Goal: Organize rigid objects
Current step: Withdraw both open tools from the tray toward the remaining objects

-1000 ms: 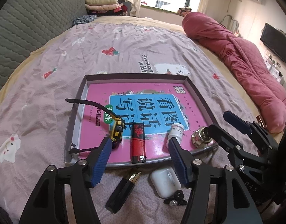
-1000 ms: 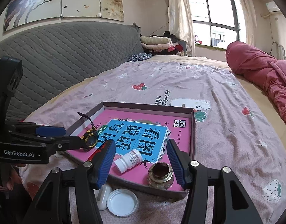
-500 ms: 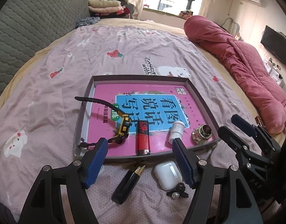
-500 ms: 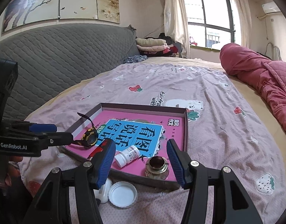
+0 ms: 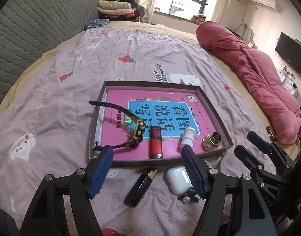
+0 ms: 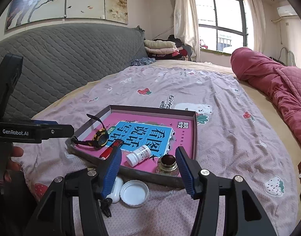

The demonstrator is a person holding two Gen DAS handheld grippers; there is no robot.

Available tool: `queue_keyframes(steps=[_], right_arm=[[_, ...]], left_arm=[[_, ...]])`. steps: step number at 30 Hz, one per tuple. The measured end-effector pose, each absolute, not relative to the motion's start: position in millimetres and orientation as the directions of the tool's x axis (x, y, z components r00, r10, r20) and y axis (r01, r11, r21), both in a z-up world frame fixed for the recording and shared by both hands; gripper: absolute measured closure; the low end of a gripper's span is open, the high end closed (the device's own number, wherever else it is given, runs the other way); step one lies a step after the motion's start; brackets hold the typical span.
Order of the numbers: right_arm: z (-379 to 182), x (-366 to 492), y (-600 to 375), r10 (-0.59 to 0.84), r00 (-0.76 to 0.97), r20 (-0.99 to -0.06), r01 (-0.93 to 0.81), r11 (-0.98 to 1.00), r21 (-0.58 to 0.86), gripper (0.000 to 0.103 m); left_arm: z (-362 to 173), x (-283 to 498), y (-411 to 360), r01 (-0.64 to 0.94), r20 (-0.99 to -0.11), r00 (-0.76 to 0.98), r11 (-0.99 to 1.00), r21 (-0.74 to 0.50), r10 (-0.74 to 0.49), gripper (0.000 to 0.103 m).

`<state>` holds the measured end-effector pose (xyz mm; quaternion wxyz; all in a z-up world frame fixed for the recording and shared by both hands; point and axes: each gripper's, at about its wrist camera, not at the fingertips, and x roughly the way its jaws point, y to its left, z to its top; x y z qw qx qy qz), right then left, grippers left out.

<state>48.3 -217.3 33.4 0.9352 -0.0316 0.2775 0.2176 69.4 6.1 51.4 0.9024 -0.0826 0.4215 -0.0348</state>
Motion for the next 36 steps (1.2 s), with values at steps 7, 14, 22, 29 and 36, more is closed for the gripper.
queue_keyframes(steps=[7,14,22,29,36], right_arm=[[32.9,37.3,-215.0,0.395,0.742,-0.542,-0.439,0.897,0.053,0.047],[33.2,26.5,-211.2,0.406,0.729,-0.551,-0.452,0.89,0.058,0.047],[32.1,18.3,-208.4,0.415,0.716,-0.561,-0.464,0.884,0.062,0.047],[31.3,13.0,-204.5,0.422,0.707,-0.567,-0.474,0.878,0.063,0.047],[28.4,7.9,-199.4,0.428,0.692,-0.581,-0.487,0.871,0.061,0.047]], left_arm=[[49.9,59.3,11.0,-0.011,-0.76,0.638,0.984,-0.176,-0.129,0.029],[46.6,49.7,14.5,-0.015,-0.768,0.63,0.986,-0.166,-0.12,0.029],[45.2,43.8,13.9,-0.019,-0.775,0.623,0.988,-0.152,-0.107,0.029],[44.7,38.5,11.2,-0.008,-0.778,0.619,0.99,-0.143,-0.107,0.029],[42.9,35.4,8.5,0.002,-0.785,0.61,0.991,-0.135,-0.108,0.029]])
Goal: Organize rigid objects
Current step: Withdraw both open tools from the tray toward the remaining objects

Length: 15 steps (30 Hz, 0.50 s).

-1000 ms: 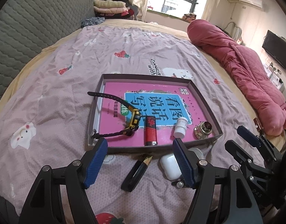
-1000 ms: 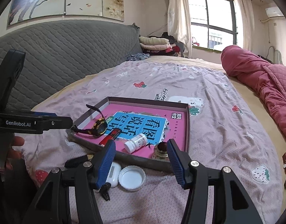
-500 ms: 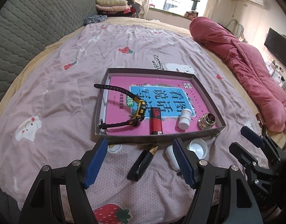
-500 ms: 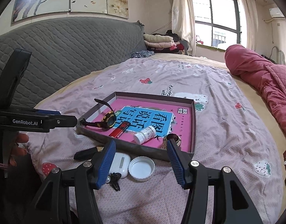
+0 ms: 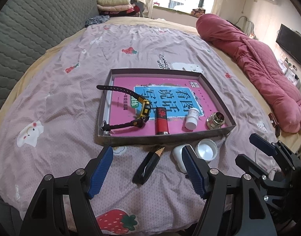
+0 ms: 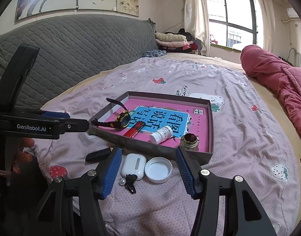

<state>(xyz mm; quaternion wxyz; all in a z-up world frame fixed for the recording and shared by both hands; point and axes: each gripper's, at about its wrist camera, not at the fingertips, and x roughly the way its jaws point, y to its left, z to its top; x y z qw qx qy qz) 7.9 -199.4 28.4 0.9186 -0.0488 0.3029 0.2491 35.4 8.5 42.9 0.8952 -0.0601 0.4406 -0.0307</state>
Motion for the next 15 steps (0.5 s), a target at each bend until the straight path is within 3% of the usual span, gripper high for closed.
queue_keyframes(steps=[15], right_arm=[[19.5,1.8,-190.3,0.434,0.649,-0.624,-0.51,0.858,0.066,0.047]], left_arm=[[21.5,26.2,-3.6,0.038,-0.82,0.56,0.992,-0.118,-0.119,0.029]])
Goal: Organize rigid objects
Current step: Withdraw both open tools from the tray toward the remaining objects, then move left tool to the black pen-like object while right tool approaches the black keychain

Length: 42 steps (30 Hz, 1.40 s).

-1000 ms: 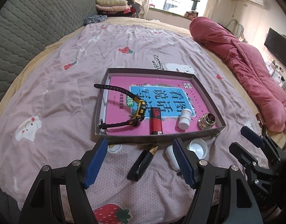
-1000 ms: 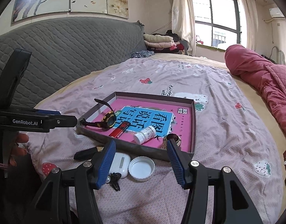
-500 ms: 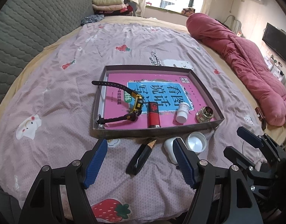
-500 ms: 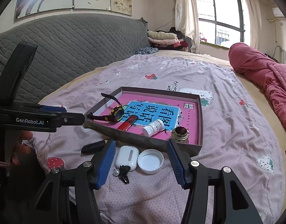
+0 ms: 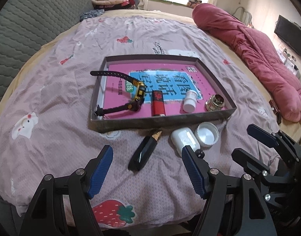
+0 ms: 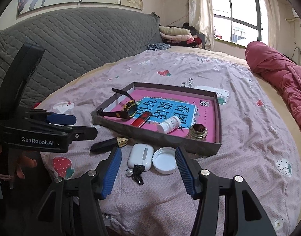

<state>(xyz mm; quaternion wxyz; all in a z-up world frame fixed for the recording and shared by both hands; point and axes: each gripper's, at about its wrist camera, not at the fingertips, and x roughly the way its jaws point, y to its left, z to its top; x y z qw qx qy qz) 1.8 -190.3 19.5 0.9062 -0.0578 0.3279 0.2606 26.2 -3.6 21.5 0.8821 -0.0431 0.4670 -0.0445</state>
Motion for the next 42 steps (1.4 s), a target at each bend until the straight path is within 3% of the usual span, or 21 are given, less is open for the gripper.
queue_keyframes(steps=[21,39,42], right_arm=[[-21.2,9.1,-170.6,0.425,0.525,-0.737,-0.548,0.832,0.089,0.047],[-49.7,25.9,-153.5,0.406,0.478,-0.779,-0.56,0.824,0.085,0.047],[-53.0,29.0,-152.4,0.403,0.472,-0.784,-0.56,0.824,0.086,0.05]], left_arm=[[-14.8,33.6,0.3,0.037,-0.865,0.486,0.992,-0.12,-0.123,0.029],[-32.9,52.5,4.7,0.021,-0.878,0.463,0.992,-0.124,-0.119,0.029],[-35.1,54.6,5.0,0.022,-0.879,0.462,0.992,-0.12,-0.117,0.029]])
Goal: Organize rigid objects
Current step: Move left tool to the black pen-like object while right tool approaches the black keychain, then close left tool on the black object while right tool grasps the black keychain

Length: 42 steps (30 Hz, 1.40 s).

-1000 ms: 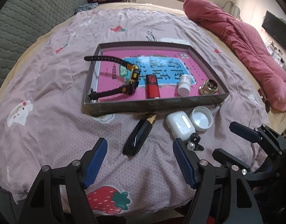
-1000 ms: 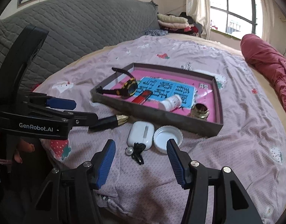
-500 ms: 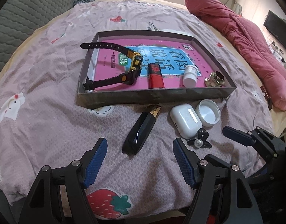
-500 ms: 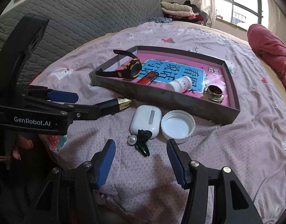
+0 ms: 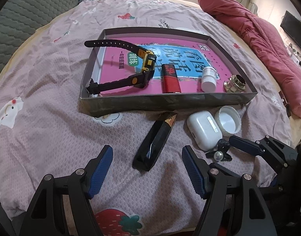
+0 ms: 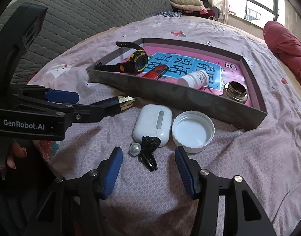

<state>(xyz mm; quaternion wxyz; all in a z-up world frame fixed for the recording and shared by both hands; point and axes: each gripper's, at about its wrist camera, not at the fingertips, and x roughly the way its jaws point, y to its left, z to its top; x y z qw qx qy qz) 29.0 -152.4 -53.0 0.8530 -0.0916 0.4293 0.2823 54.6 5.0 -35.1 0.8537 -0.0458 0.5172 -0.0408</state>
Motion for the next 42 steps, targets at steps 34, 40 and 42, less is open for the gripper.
queue_keyframes(steps=[34,40,42], right_arm=[[-53.1,34.9,-160.3,0.483,0.409,-0.774,-0.574,0.796,0.193,0.076],[-52.3,38.2,-164.8,0.481,0.412,-0.774,-0.553,0.807,0.208,0.076],[-52.1,38.6,-165.9,0.482,0.412,-0.773,-0.55,0.808,0.21,0.076]], left_arm=[[-58.2,73.6,-18.6,0.113,-0.887,0.452,0.992,-0.048,-0.095,0.055],[-57.7,72.6,-18.8,0.125,-0.883,0.459,0.991,-0.046,-0.099,0.071],[-57.0,72.2,-17.9,0.125,-0.881,0.46,0.99,-0.058,-0.11,0.072]])
